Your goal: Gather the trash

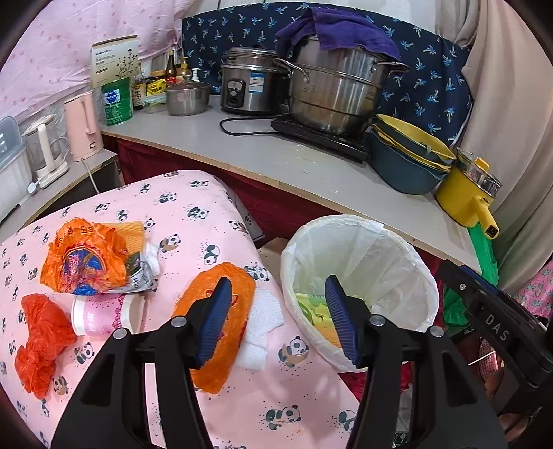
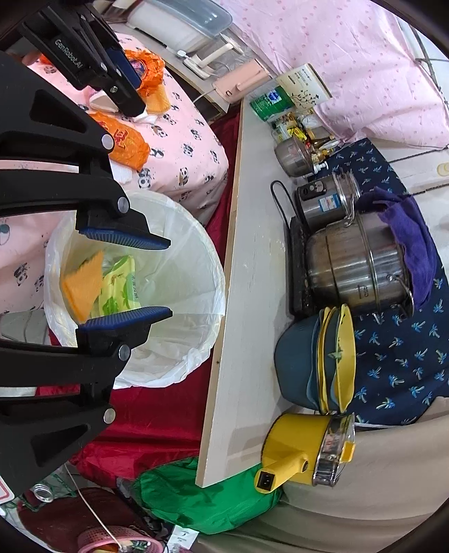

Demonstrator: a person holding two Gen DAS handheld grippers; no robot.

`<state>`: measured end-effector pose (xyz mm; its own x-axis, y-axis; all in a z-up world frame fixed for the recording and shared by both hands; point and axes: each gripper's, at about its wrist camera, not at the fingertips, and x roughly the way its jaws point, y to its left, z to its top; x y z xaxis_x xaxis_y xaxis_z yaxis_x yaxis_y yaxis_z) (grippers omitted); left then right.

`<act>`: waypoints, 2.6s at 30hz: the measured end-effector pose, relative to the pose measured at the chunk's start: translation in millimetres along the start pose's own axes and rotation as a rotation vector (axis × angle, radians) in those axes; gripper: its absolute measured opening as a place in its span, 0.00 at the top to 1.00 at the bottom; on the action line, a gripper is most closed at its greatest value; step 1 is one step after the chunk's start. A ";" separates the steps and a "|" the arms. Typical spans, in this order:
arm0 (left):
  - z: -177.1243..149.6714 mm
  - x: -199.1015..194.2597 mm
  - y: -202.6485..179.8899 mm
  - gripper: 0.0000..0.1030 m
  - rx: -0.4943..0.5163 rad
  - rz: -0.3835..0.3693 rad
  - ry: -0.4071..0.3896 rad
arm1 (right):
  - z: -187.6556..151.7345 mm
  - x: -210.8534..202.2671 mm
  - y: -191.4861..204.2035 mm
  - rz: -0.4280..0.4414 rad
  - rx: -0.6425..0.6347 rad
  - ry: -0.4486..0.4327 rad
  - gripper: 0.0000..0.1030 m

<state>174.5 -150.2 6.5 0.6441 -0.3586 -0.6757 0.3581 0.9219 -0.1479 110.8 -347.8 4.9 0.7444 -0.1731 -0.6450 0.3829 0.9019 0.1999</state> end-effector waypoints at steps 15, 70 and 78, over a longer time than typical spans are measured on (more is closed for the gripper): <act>-9.7 -35.8 46.5 0.44 -0.065 0.058 -0.035 | -4.4 -28.9 50.7 0.053 -0.069 -0.021 0.53; -114.3 -87.5 263.3 0.12 -0.324 0.337 0.061 | -110.1 16.4 193.2 0.171 -0.279 0.228 0.39; -105.3 -50.2 263.0 0.12 -0.268 0.331 0.104 | -102.3 37.0 182.4 0.141 -0.237 0.243 0.39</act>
<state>165.1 125.7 -74.5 0.6184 -0.0330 -0.7852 -0.0535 0.9950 -0.0840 152.2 -149.2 -57.9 0.6183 0.0327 -0.7852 0.1271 0.9818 0.1410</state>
